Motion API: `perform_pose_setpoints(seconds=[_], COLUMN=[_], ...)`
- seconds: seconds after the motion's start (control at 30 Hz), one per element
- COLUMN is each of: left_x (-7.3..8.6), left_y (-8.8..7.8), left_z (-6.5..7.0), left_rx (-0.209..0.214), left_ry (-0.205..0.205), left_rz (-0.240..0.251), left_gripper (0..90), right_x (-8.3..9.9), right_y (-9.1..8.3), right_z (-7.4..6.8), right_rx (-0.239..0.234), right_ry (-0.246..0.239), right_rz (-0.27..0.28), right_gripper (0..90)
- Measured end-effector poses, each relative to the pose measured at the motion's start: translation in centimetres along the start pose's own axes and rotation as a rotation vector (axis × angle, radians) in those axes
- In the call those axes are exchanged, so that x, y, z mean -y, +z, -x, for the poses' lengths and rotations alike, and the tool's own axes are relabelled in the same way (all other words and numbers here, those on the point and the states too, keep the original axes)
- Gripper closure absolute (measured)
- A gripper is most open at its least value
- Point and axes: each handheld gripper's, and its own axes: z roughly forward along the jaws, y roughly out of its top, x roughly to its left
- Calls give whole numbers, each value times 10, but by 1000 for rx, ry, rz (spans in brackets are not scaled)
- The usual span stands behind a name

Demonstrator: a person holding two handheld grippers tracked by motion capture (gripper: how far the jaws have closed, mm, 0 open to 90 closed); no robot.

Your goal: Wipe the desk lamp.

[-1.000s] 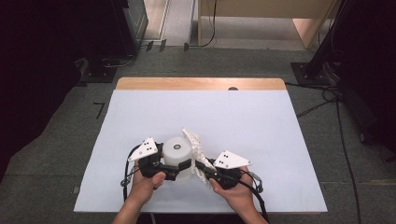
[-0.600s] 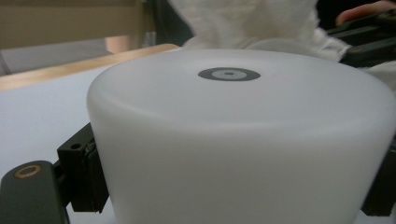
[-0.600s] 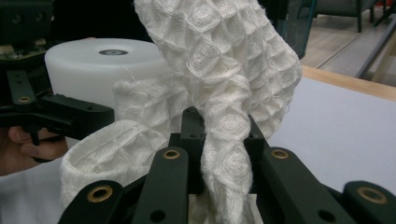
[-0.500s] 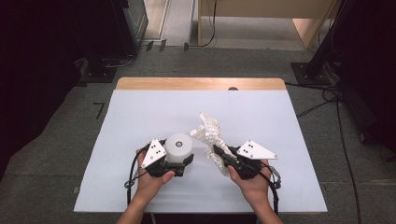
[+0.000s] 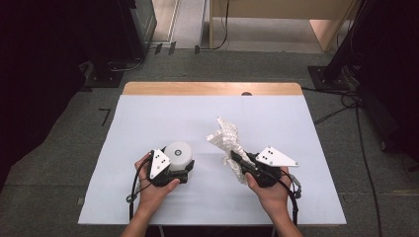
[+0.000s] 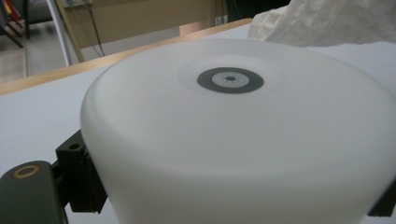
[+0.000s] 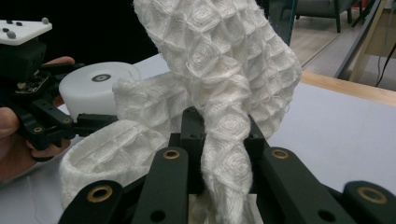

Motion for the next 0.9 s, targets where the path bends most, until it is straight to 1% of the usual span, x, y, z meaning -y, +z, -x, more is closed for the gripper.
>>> perform_pose_setpoints(seconds=[0.07,0.13,0.2,0.23,0.27,0.3,0.33,0.4,0.47,0.5,0.57,0.6,0.67,0.7,0.73,0.8,0.87,0.9], left_x=[1,1,3,3,3,2,2,-1,-4,-5,-6,-6,-7,-7,-8,-11,-17,-19], left_y=[-2,-4,-5,-6,-6,-6,-6,-5,-4,-3,-4,-5,-6,-7,-7,-8,-8,-9], left_z=[3,6,12,14,17,20,24,30,36,38,38,36,31,27,24,17,14,15], left_rx=[-29,-54,-94,-109,-121,-145,-168,-240,-287,-303,-308,-298,-258,-224,-177,-34,119,183], left_ry=[-3,-4,-4,-8,-20,-29,-44,-57,-71,-77,-87,-97,-106,-106,-114,-132,-121,-124], left_rz=[3,0,5,5,0,-7,-4,-10,-8,-9,-7,-11,-13,-15,-9,5,6,24], left_gripper=[56,38,37,37,35,21,16,15,17,34,76,77,82,82,83,83,83,83], right_x=[-1,-1,0,0,1,1,1,0,1,1,2,3,3,3,3,2,0,-1], right_y=[0,0,1,2,3,4,4,5,5,5,5,5,5,5,5,5,4,4], right_z=[1,2,3,4,4,4,4,3,2,2,2,2,2,2,2,1,-2,-4], right_rx=[1,1,-2,-1,-4,-5,-5,-9,-8,-6,-8,-7,-6,-7,-7,-11,-17,-22], right_ry=[-7,-1,-1,-2,-2,0,-2,0,-5,-5,-1,-3,-5,-4,-3,-6,-6,-9], right_rz=[2,2,-2,-4,-7,-11,-11,-13,-12,-14,-18,-19,-19,-17,-18,-14,-8,-1], right_gripper=[779,779,777,777,777,777,777,777,777,777,777,777,777,777,777,777,777,777])
